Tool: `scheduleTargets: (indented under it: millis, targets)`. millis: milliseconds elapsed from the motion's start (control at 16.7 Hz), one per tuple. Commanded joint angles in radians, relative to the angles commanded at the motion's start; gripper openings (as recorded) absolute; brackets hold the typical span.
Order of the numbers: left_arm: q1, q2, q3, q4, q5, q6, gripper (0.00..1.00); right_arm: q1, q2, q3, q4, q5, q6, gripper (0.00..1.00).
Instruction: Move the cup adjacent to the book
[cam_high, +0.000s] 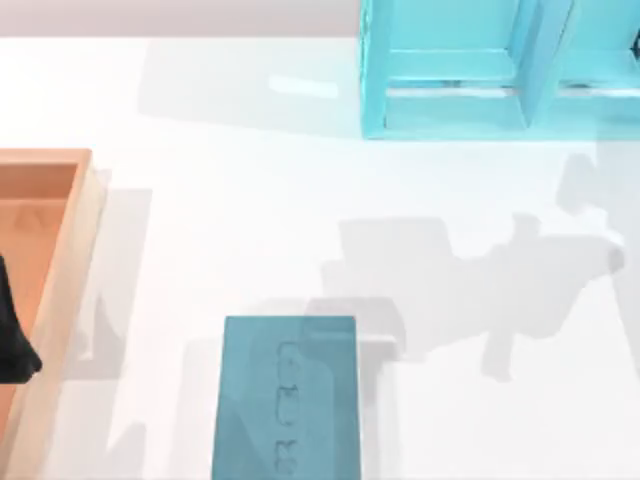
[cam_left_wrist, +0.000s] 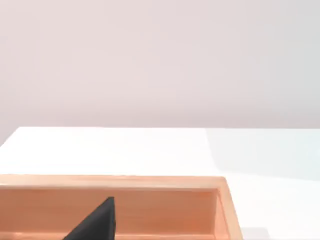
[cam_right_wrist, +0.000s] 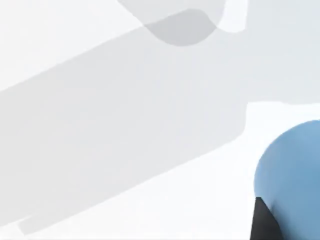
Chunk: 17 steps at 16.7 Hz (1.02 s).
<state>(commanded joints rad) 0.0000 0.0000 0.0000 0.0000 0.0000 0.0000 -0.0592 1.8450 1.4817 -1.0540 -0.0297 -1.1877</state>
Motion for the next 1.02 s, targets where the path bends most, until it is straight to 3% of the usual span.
scheduleTargets:
  millis: [600, 840, 1020]
  targets:
    - [0.000, 0.000, 0.000, 0.000, 0.000, 0.000, 1.00, 0.589, 0.214, 0.340, -0.215, -0.002, 1.386, 0.00]
    - [0.000, 0.000, 0.000, 0.000, 0.000, 0.000, 1.00, 0.731, 0.249, 0.422, -0.301, 0.030, 1.745, 0.00]
    - [0.000, 0.000, 0.000, 0.000, 0.000, 0.000, 1.00, 0.797, 0.259, 0.457, -0.348, 0.056, 1.904, 0.00]
